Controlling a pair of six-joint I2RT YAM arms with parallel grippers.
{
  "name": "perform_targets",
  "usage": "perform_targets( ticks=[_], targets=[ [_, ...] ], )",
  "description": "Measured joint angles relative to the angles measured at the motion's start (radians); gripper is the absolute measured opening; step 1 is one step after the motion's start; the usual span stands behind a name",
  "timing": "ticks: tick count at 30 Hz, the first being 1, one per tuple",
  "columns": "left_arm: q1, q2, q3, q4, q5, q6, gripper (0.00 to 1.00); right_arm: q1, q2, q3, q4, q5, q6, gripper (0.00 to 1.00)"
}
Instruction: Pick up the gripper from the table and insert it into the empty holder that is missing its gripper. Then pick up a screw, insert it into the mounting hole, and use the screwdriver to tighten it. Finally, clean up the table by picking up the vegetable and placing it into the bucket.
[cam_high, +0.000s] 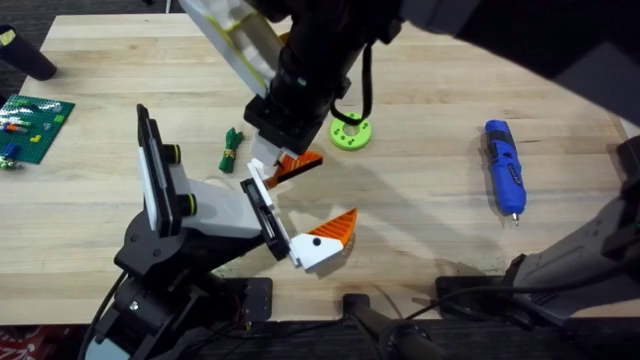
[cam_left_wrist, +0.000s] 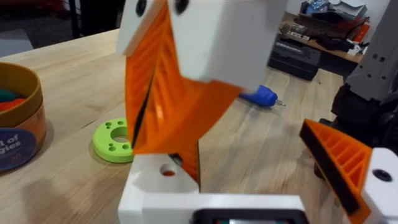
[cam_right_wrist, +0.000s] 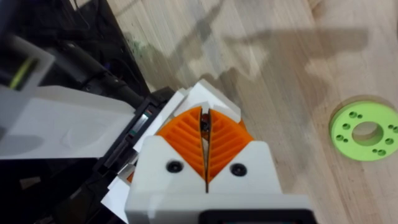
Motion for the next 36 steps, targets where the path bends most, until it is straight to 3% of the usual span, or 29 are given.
perform_targets(
  ticks=[11,26,30,31,36],
  targets=[
    [0.0,0.0,0.0,0.002,0.0,-0.003,0.985,0.0,0.001,0.0,-0.001,0.0,0.0,0.01],
    [0.0,0.0,0.0,0.002,0.0,-0.003,0.985,0.0,-0.102,0.0,-0.001,0.002,0.005,0.01],
    [0.0,0.0,0.0,0.002,0.0,-0.003,0.985,0.0,-0.141,0.0,-0.01,0.002,0.022,0.01],
    [0.0,0.0,0.0,0.002,0.0,-0.003,0.985,0.0,-0.23,-0.011,-0.029,0.008,0.04,0.01],
    [0.0,0.0,0.0,0.002,0.0,-0.003,0.985,0.0,-0.293,-0.076,-0.028,0.033,0.06,0.01]
  ],
)
